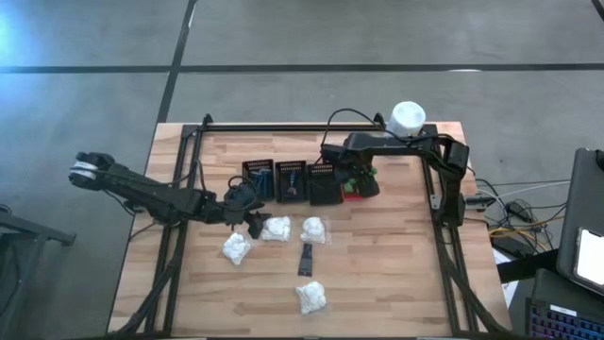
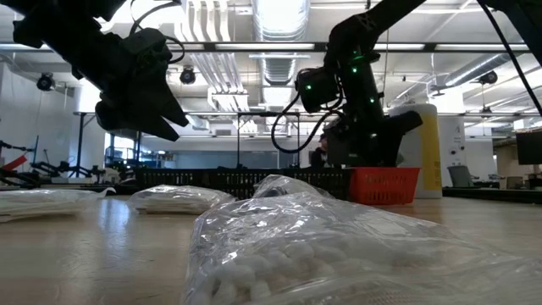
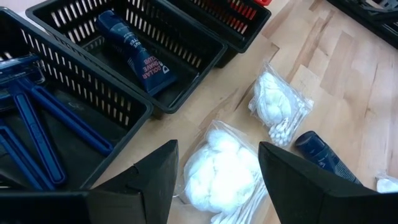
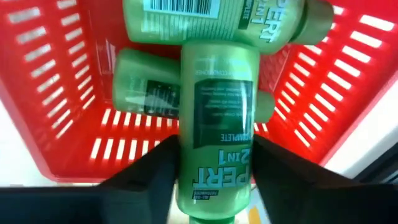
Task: Pick & Place Travel size toiletries
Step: Put the green shampoo into the red bin
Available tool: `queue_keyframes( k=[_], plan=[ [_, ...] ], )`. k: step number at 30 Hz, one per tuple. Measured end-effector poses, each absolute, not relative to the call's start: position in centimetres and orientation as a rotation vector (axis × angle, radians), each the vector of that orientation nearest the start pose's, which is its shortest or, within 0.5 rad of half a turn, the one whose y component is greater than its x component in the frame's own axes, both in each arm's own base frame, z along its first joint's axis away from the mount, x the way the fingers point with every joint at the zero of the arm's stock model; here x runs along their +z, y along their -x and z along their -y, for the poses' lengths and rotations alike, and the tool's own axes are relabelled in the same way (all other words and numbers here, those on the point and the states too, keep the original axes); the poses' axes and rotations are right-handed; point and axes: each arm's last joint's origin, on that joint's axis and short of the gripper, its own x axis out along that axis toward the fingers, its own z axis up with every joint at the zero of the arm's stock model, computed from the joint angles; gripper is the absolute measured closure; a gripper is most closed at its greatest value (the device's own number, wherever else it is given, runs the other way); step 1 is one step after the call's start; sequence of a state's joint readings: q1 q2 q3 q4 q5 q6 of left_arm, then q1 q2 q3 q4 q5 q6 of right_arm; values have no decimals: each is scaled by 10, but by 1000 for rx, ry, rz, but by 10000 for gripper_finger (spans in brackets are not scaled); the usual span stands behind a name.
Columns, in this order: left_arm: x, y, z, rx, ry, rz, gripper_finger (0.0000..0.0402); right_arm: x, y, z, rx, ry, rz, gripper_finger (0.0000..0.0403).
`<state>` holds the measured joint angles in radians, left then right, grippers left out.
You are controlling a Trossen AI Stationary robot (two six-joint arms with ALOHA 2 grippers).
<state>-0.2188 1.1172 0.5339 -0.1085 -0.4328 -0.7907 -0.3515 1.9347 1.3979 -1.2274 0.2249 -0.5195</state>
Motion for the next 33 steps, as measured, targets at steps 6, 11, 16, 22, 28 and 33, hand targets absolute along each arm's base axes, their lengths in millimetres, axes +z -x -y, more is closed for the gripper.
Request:
queue_keyframes(
  k=[6, 11, 16, 22, 28, 33],
  plan=[
    [196, -212, 34, 452, 553, -529, 175, 193, -322, 124, 33, 235, -1779, 302],
    [196, -212, 34, 454, 559, -528, 175, 214, -327, 128, -93, 109, -1742, 301],
    [196, -212, 34, 455, 561, -527, 175, 225, -322, 150, -347, -445, -1614, 276],
    [196, -212, 34, 465, 556, -521, 175, 213, -312, 163, -648, -677, -1582, 276],
    [196, -212, 34, 467, 554, -520, 175, 200, -322, 155, -711, -723, -1476, 272],
    [196, -212, 34, 467, 554, -520, 175, 200, -325, 155, -811, -811, -1417, 241]
  ],
)
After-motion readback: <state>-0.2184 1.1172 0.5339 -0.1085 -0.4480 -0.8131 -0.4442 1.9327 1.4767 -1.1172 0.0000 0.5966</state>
